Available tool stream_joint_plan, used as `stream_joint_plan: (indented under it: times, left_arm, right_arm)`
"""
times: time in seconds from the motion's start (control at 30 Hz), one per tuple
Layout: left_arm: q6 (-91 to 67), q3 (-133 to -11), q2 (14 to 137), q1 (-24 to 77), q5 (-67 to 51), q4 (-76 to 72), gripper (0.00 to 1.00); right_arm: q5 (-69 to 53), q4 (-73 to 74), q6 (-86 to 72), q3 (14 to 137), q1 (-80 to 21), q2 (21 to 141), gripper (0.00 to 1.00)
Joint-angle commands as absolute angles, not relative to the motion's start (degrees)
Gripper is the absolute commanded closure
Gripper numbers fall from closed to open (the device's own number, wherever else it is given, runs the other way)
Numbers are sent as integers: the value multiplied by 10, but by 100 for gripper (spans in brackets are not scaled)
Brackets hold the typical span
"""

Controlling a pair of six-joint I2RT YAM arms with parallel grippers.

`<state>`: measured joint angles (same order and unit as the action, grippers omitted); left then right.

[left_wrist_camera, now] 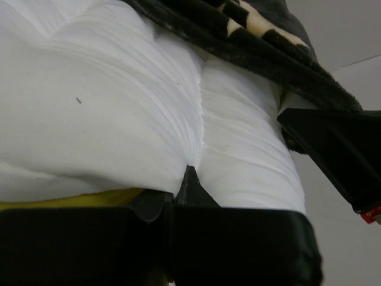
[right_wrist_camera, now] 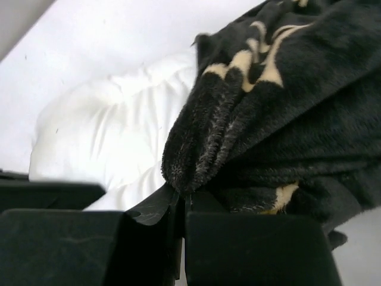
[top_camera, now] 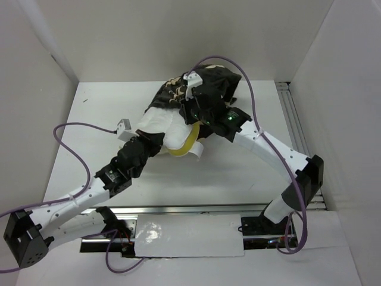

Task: Put the pillow into the pillowcase

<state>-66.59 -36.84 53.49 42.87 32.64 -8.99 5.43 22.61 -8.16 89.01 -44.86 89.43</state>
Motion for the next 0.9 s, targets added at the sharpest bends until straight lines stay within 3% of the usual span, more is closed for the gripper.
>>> stream_joint_plan:
  times: [0.0, 0.23, 0.3, 0.43, 0.57, 0.73, 0.77, 0.87]
  left_arm:
    - [-666, -393, 560, 433, 378, -218, 100]
    - [-650, -431, 533, 453, 433, -220, 100]
    - [-638, -438, 526, 459, 439, -238, 100]
    - [-716, -499, 591, 459, 446, -120, 100]
    - [-716, -525, 683, 471, 446, -134, 100]
    - [-728, -519, 710, 520, 458, -104, 100]
    - [-734, -479, 686, 539, 483, -73, 100]
    - [-736, -430, 659, 549, 490, -66, 100]
  right_arm:
    - [-85, 269, -113, 916, -496, 896, 100]
    - [-27, 373, -49, 1125, -631, 920, 100]
    - [-39, 367, -41, 1130, -652, 920, 100]
    - [-77, 339, -47, 1103, -675, 908, 100]
    - [-169, 338, -40, 1098, -675, 899, 100]
    - [-13, 296, -83, 1029, -653, 843, 100]
    - [38, 247, -100, 962, -630, 806, 100]
    - [35, 200, -112, 902, -605, 773, 100]
